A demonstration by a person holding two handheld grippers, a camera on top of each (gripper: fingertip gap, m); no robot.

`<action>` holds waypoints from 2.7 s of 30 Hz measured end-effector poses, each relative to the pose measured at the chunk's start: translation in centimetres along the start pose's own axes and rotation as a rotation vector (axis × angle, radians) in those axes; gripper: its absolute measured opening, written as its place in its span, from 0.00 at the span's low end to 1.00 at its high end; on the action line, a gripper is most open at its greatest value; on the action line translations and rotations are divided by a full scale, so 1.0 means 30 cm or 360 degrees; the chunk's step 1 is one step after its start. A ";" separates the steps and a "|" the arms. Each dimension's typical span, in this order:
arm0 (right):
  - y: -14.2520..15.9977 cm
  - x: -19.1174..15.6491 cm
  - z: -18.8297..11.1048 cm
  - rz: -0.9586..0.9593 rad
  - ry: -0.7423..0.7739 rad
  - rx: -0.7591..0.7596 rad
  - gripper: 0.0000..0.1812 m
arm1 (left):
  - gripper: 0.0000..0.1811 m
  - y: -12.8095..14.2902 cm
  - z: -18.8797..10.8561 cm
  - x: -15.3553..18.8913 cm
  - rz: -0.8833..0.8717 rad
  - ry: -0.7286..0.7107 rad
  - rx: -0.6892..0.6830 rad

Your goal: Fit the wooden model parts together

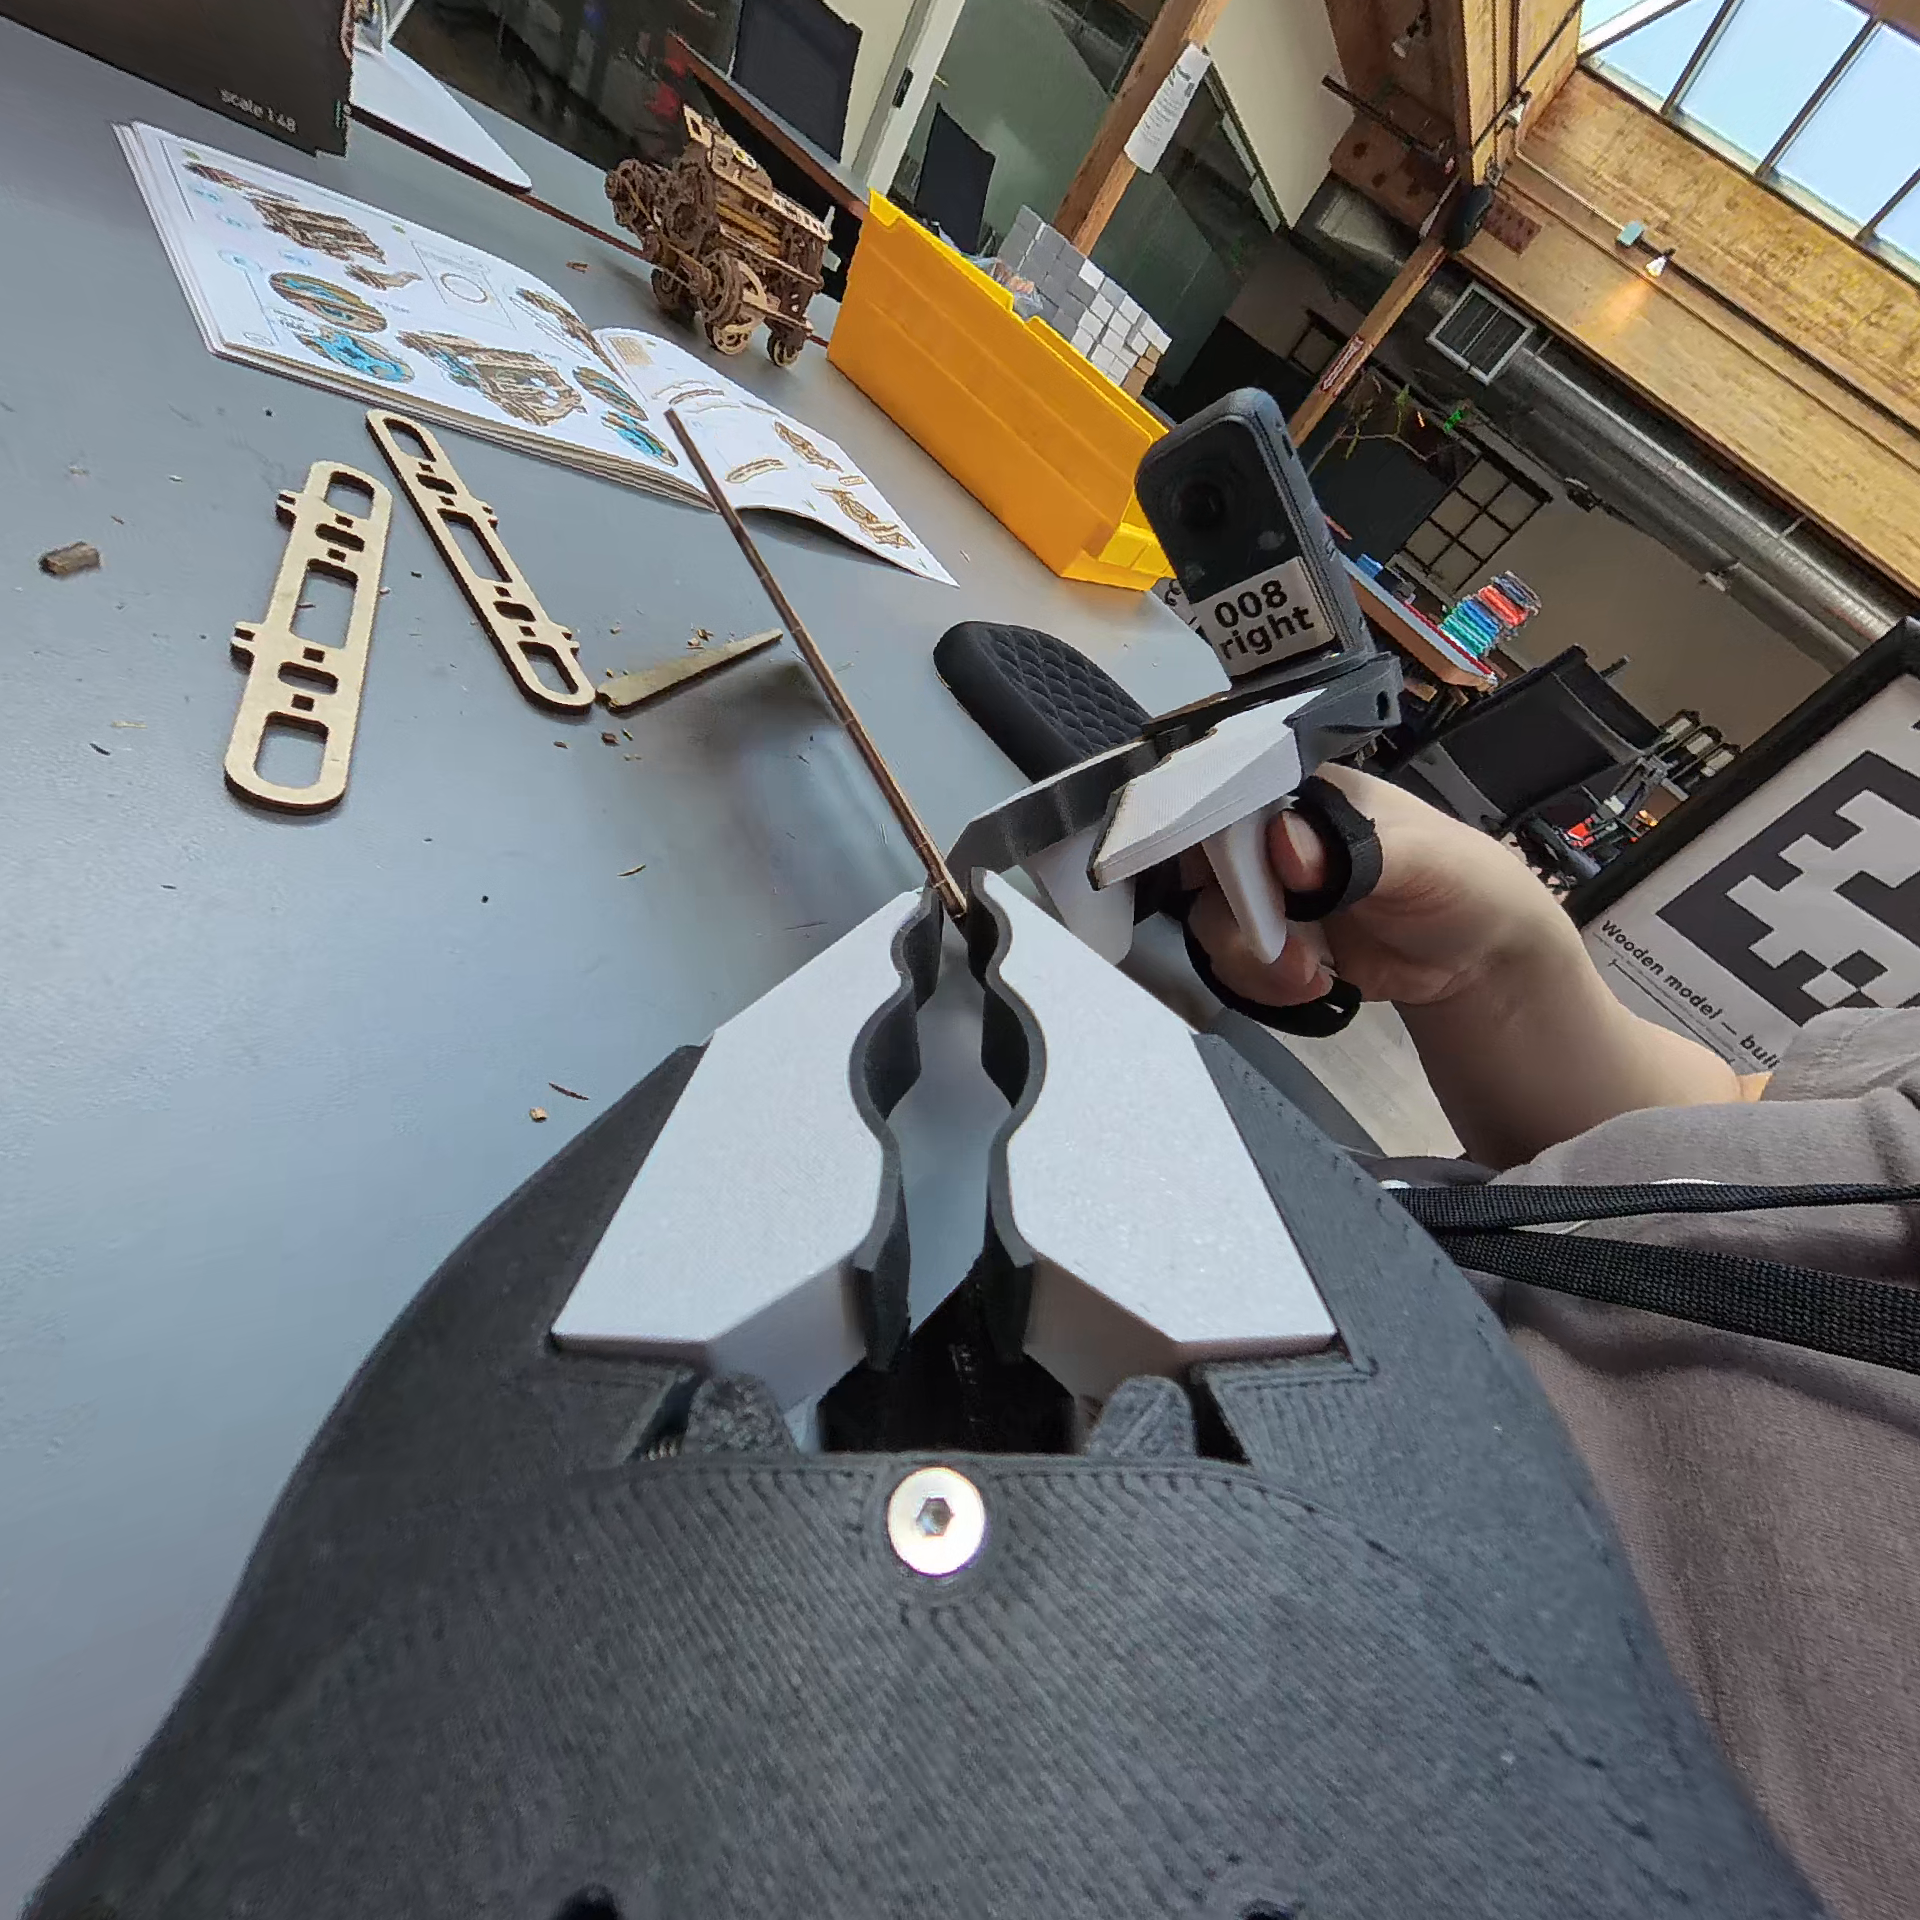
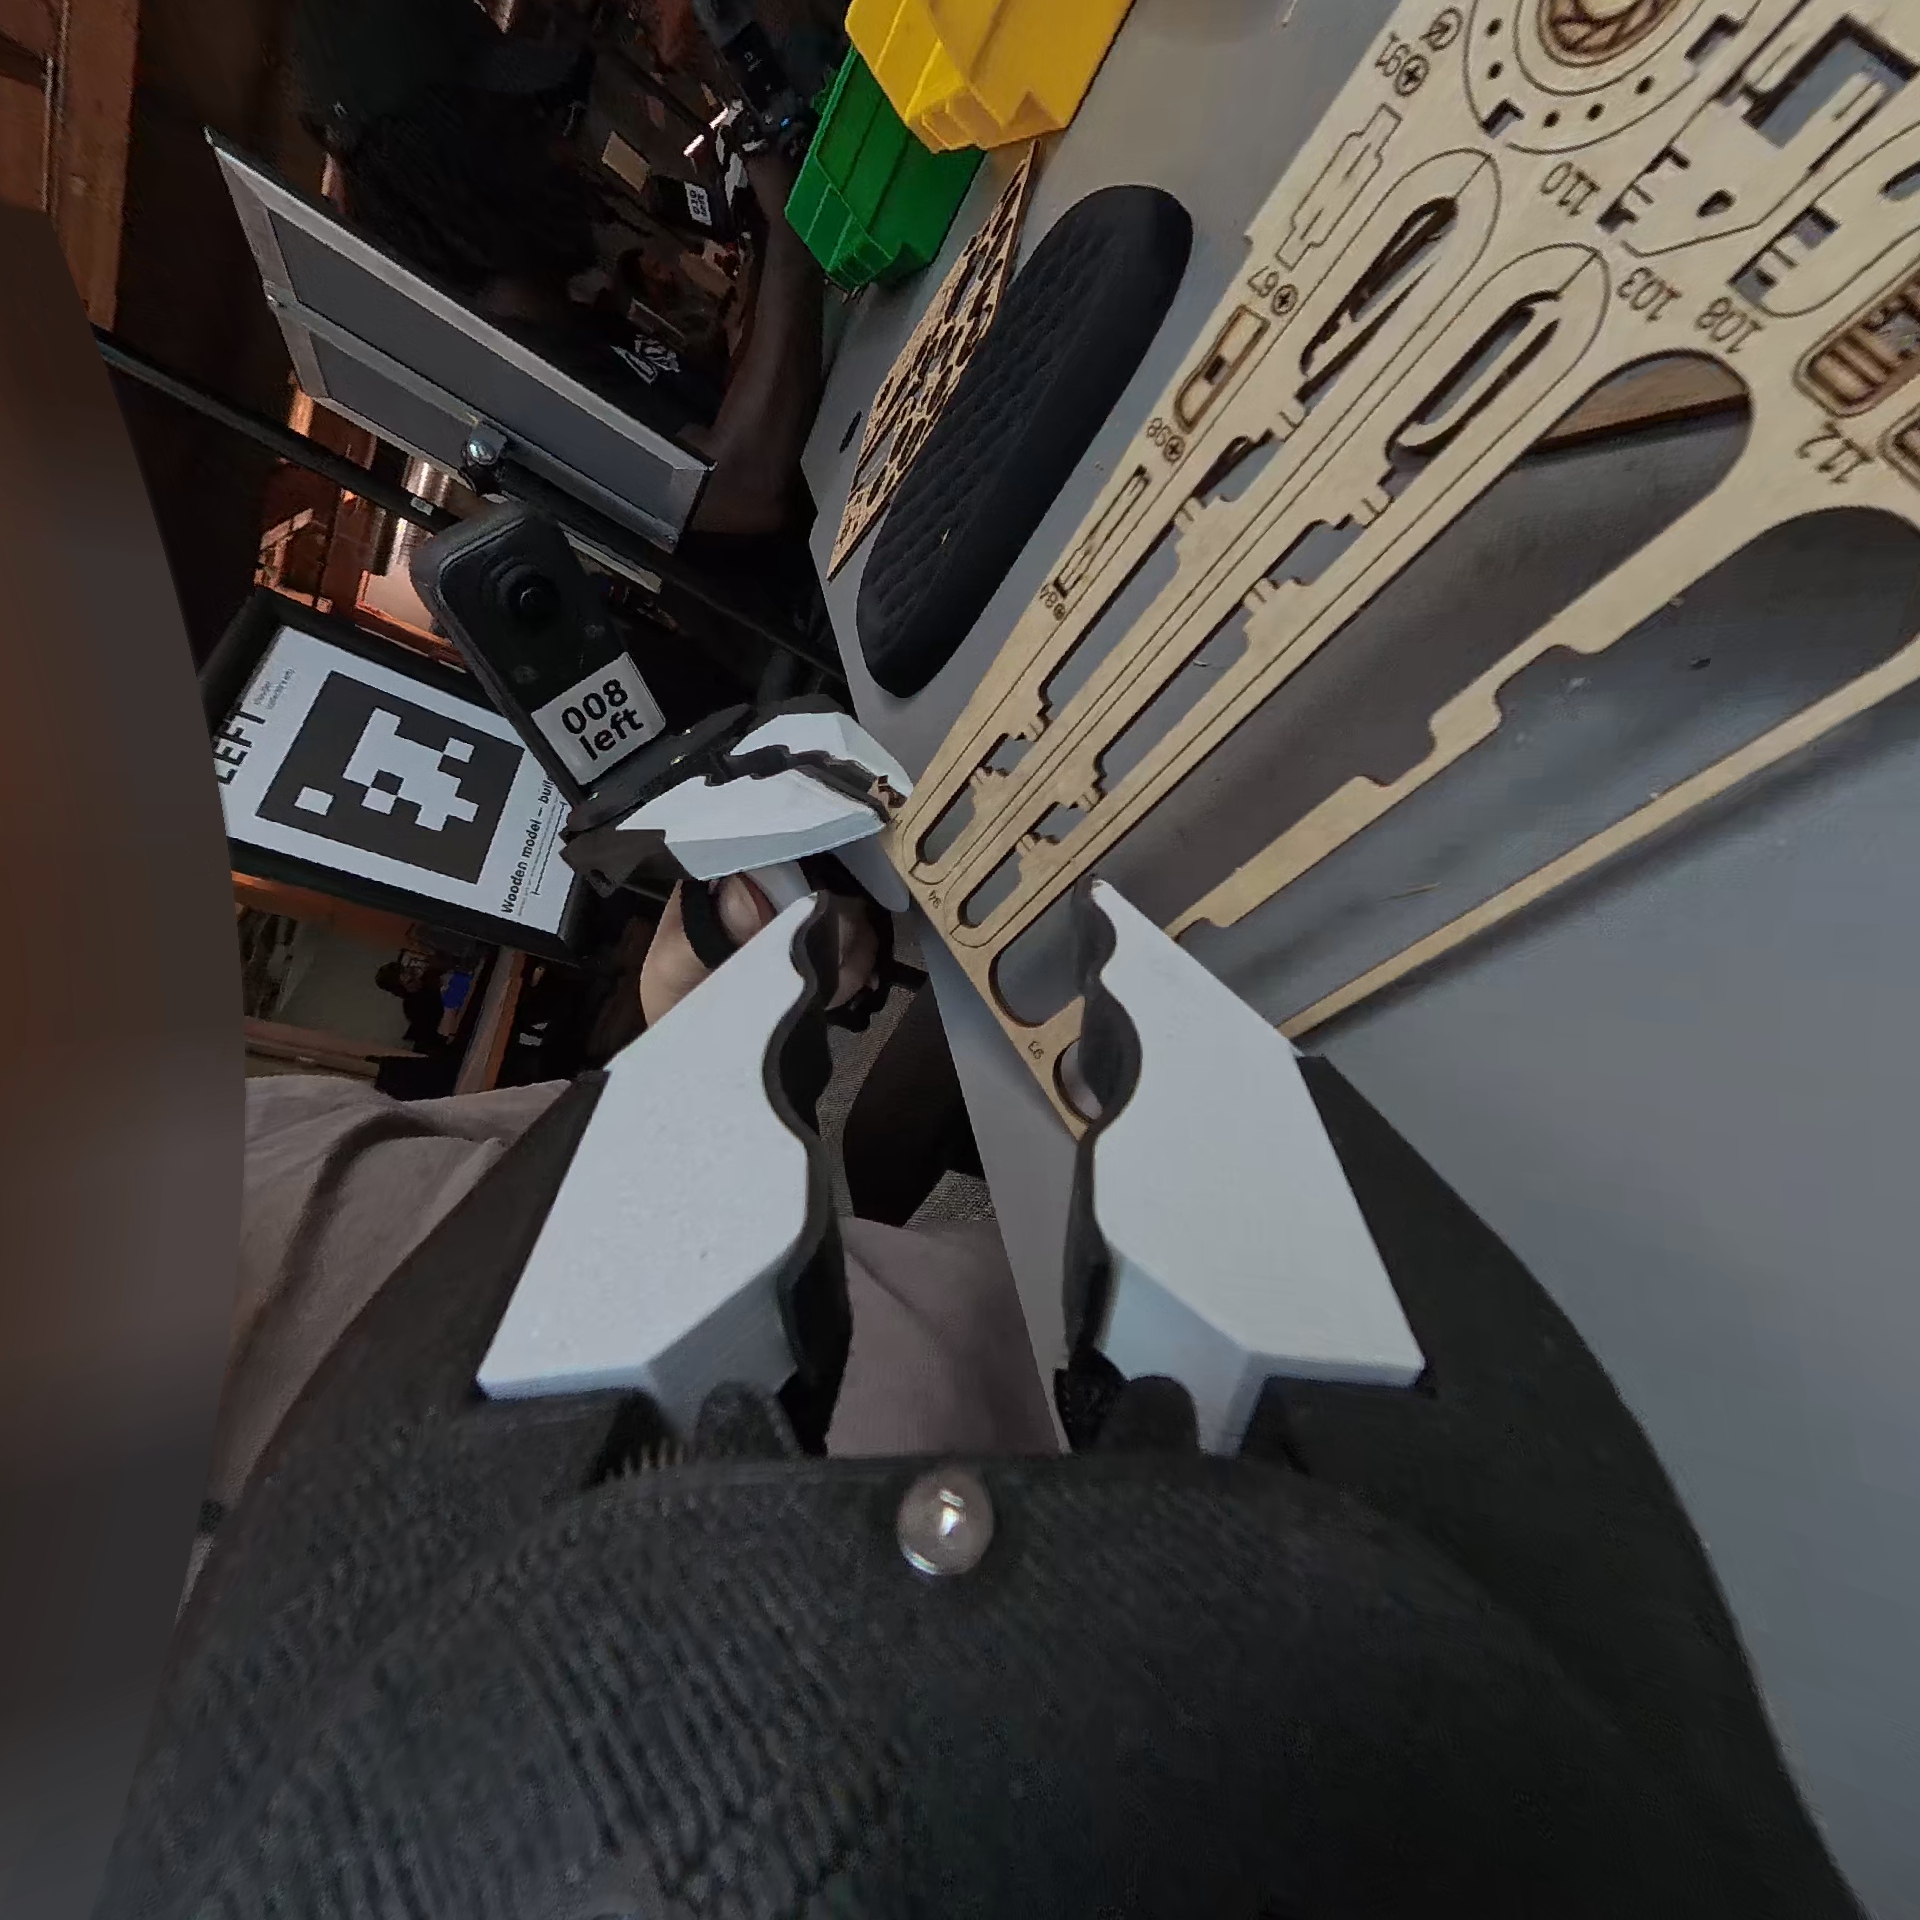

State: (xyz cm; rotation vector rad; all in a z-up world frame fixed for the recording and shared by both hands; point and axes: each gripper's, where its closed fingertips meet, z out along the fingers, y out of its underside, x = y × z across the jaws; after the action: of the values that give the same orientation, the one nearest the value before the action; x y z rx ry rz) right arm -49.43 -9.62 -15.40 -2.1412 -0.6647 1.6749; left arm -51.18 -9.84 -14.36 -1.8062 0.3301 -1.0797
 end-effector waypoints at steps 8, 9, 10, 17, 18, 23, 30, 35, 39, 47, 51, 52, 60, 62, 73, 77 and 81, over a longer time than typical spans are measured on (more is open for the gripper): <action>-0.013 0.003 0.001 0.0398 -0.0109 -0.0078 0.21 | 0.01 -0.008 -0.003 -0.002 -0.0063 -0.0005 0.0045; -0.012 0.003 -0.001 0.0429 -0.0084 -0.0110 0.22 | 0.01 -0.007 0.000 0.002 -0.0052 -0.0009 0.0045; -0.016 0.003 -0.004 0.0464 -0.0060 -0.0132 0.22 | 0.01 -0.006 0.004 0.008 -0.0042 -0.0011 0.0048; 0.012 -0.014 0.000 0.0473 0.0055 -0.0362 0.25 | 0.01 -0.009 0.017 0.019 -0.0011 -0.0030 0.0073; 0.023 -0.012 0.001 0.0471 0.0048 -0.0394 0.21 | 0.01 -0.008 0.017 0.017 -0.0022 -0.0025 0.0076; 0.035 0.034 0.006 0.0413 0.0086 -0.0365 0.10 | 0.01 -0.002 0.019 0.007 -0.0072 -0.0008 0.0049; 0.026 0.046 0.008 0.0252 0.0146 -0.0227 0.09 | 0.01 -0.007 0.026 0.004 -0.0109 0.0007 0.0084; 0.011 0.047 0.016 0.0255 0.0122 -0.0070 0.07 | 0.03 0.013 0.045 0.014 -0.0147 0.0036 0.0034; 0.014 0.052 0.017 0.0211 0.0126 -0.0041 0.07 | 0.02 0.025 0.049 0.011 -0.0220 0.0066 0.0033; 0.008 0.036 0.023 0.0182 0.0092 -0.0006 0.12 | 0.02 0.028 0.046 0.009 -0.0285 0.0093 -0.0016; 0.011 0.047 0.026 0.0098 0.0151 0.0005 0.09 | 0.02 0.030 0.044 0.009 -0.0306 0.0106 -0.0032; 0.010 0.047 0.027 0.0094 0.0149 0.0016 0.09 | 0.02 0.030 0.044 0.008 -0.0310 0.0105 -0.0032; 0.009 0.044 0.027 0.0067 0.0142 0.0065 0.10 | 0.02 0.031 0.044 0.005 -0.0290 0.0109 -0.0046; 0.010 0.049 0.028 0.0056 0.0157 0.0067 0.09 | 0.02 0.032 0.044 0.004 -0.0268 0.0099 -0.0053; 0.013 0.051 0.030 0.0021 0.0170 0.0044 0.09 | 0.02 0.031 0.046 0.004 -0.0210 0.0099 -0.0016; 0.017 0.058 0.036 -0.0072 0.0245 0.0022 0.10 | 0.02 0.037 0.045 -0.003 -0.0183 0.0053 -0.0025; 0.019 0.060 0.039 -0.0089 0.0261 0.0014 0.09 | 0.01 0.036 0.045 -0.006 -0.0172 0.0034 -0.0009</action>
State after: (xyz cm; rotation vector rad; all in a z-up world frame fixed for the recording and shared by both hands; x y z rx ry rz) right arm -50.12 -9.11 -17.45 -2.2033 -0.6610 1.4526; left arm -49.96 -9.46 -15.55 -1.8358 0.2509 -1.1748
